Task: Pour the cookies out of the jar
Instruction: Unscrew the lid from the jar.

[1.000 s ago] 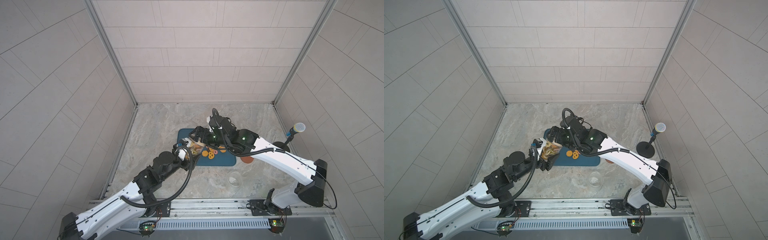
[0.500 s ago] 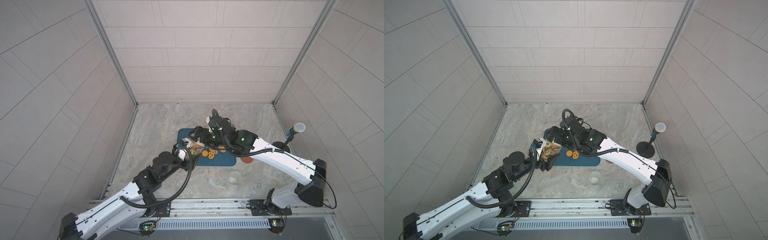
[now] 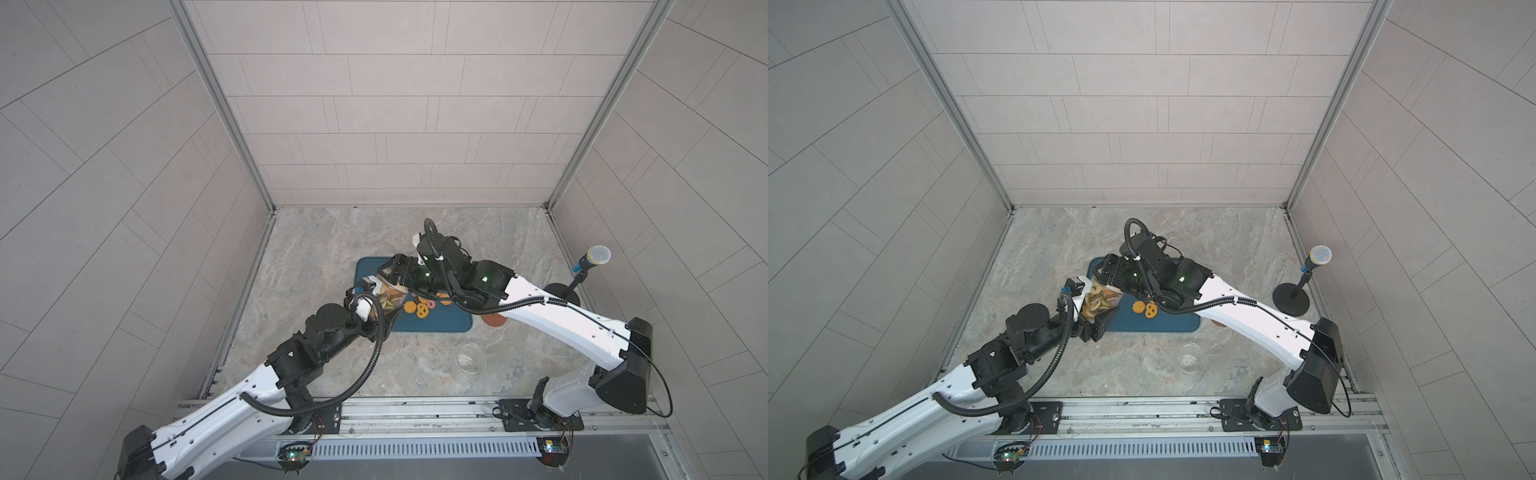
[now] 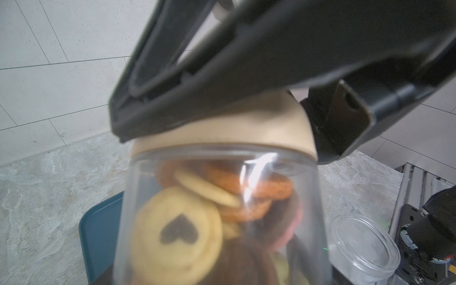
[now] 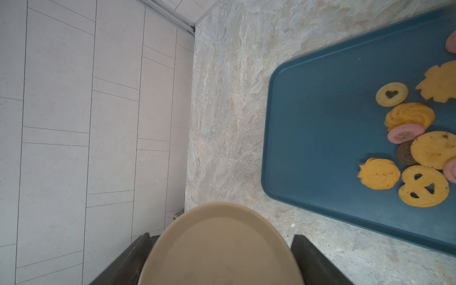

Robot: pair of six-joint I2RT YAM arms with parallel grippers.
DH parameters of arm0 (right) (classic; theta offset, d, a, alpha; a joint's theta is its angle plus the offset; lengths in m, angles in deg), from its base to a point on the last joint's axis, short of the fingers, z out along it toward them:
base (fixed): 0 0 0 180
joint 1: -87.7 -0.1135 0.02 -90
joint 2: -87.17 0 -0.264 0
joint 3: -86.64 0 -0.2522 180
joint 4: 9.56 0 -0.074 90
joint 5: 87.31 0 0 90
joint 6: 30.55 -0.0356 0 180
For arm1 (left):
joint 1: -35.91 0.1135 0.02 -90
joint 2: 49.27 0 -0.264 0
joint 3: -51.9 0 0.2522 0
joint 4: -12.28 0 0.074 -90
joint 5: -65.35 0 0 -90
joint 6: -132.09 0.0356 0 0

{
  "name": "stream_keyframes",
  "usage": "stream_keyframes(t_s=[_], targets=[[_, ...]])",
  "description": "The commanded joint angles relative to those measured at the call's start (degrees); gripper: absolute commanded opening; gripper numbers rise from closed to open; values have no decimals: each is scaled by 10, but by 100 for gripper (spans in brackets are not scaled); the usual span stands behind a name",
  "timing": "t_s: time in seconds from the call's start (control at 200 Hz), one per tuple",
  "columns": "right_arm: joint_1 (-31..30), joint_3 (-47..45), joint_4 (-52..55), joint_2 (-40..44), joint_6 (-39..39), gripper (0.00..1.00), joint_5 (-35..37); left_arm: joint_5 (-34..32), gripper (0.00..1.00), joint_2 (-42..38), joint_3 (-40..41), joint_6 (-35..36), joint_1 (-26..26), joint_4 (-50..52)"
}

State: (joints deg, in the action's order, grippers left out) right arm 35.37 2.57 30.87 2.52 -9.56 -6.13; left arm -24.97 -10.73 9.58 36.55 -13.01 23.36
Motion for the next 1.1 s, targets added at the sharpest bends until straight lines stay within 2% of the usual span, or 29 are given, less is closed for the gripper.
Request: stream_keyframes(t_s=[0.0,0.065,0.13,0.23,0.36,0.51,0.58,0.645,0.751,0.841,1.046,1.076,1.091], targets=[[-2,-4,-33,10,8,43,-5,7,0,-19,-8,-14,-2,-74],[-1,-6,-45,10,20,14,-15,8,0,-23,-4,-34,-2,-84],[1,-10,-59,13,42,0,-25,11,0,-30,0,-63,-2,-98],[12,-36,-103,30,73,0,-56,62,0,-48,15,-107,3,-145],[39,-88,-194,59,101,0,-125,180,0,-57,44,-205,30,-255],[71,-137,-305,77,98,0,-233,286,0,-12,75,-366,88,-453],[81,-159,-349,89,95,0,-265,317,0,19,88,-442,113,-547],[89,-170,-368,101,95,0,-278,356,0,55,83,-484,124,-610],[99,-172,-356,117,113,0,-283,406,0,115,71,-526,124,-663],[114,-163,-325,130,132,0,-280,418,0,142,71,-551,125,-708],[129,-136,-263,138,162,0,-275,397,0,130,74,-517,125,-673],[129,-125,-225,141,179,12,-257,395,0,125,73,-509,126,-663],[129,-119,-201,143,190,21,-244,392,0,122,73,-504,125,-657]])
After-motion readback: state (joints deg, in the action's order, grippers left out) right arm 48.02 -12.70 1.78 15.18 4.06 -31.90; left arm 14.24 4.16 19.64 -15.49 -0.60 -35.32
